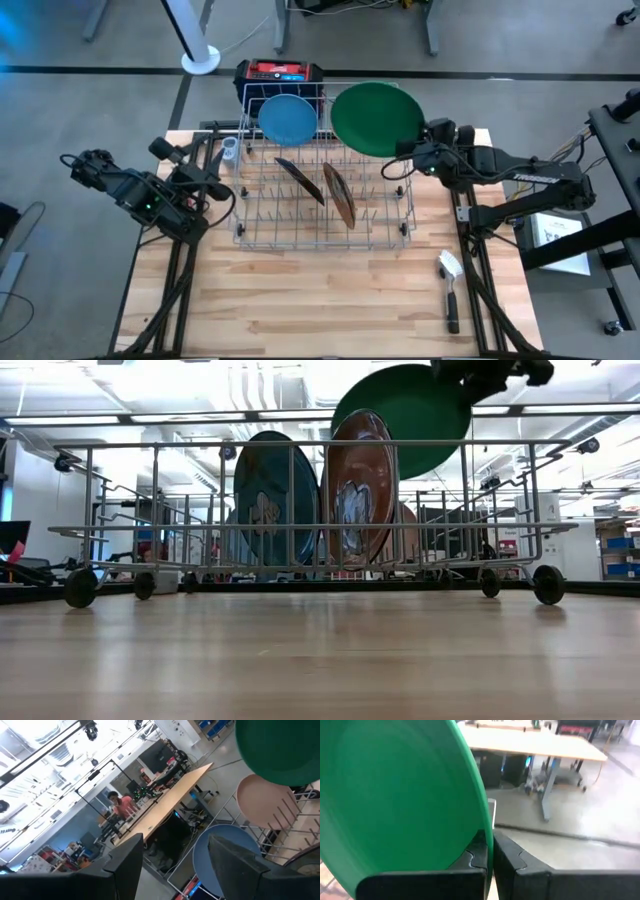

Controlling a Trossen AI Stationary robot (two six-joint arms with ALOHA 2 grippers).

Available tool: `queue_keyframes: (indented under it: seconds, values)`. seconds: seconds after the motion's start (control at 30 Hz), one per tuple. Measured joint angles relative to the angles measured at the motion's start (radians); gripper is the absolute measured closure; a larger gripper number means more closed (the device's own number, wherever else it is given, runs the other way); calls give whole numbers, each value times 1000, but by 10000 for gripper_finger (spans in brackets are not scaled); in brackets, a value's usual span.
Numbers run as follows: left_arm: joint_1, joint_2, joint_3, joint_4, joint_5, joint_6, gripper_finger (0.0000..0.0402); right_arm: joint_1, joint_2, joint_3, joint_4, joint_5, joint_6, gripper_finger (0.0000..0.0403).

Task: Sort dishes
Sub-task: Put the green plate into the dish rack

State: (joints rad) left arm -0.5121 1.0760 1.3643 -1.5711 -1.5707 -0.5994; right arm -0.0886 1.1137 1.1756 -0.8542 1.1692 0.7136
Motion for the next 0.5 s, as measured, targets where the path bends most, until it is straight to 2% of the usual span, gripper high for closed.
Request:
queue_keyframes:
  seconds: [0.13,0.2,0.37,0.5]
  values:
    - [0,-5,0,0,0,9,191,-21,1,-2,177,-1,-269,403]
    - [0,-10,0,0,0,13,191,-37,1,-2,305,-41,-414,403]
    - [0,-27,0,0,0,15,191,-110,1,-2,539,-320,-695,403]
    - [0,-44,0,0,0,15,191,-186,1,-2,598,-429,-766,403]
